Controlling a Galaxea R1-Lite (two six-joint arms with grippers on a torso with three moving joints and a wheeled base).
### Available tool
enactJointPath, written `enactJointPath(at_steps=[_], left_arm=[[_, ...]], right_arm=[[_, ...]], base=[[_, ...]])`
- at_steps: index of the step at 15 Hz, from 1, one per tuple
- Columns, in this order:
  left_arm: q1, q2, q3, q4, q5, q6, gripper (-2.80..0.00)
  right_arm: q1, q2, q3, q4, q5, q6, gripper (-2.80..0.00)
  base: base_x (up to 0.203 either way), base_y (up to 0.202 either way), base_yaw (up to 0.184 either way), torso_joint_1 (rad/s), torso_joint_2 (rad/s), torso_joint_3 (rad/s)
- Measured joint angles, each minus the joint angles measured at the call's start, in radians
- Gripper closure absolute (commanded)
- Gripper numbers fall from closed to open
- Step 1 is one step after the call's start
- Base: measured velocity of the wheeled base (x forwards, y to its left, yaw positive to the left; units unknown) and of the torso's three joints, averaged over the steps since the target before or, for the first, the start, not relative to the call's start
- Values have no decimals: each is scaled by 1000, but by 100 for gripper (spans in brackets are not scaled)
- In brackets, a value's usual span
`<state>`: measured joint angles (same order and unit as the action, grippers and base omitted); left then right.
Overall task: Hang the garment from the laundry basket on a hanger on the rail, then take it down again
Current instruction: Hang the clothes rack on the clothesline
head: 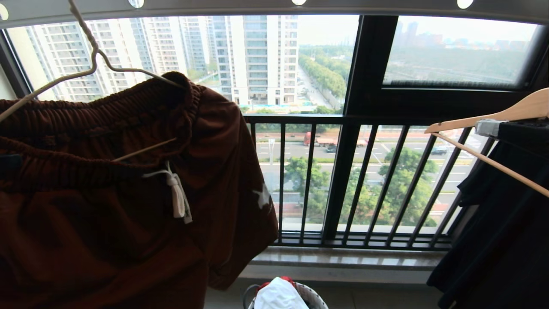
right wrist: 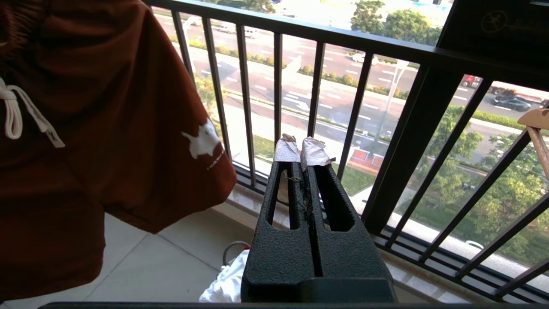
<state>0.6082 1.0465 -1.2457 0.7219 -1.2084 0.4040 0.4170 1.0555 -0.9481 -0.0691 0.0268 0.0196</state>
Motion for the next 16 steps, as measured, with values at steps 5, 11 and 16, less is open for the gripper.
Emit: enactJointPath(at_steps=[5,11,16], left_arm=[[25,38,-11,-119,0,-64,0],[25,61,45,-266,3,-156,0],[22,62,78,-280,2,-151,0]], right_arm=[[0,4,-1,-2,-2,0,0],[0,17,1,-1,-3,0,0],[0,20,3,0,3,0,0]], base=[[0,0,0,0,0,0],[0,0,0,0,0,0],[0,0,0,0,0,0]])
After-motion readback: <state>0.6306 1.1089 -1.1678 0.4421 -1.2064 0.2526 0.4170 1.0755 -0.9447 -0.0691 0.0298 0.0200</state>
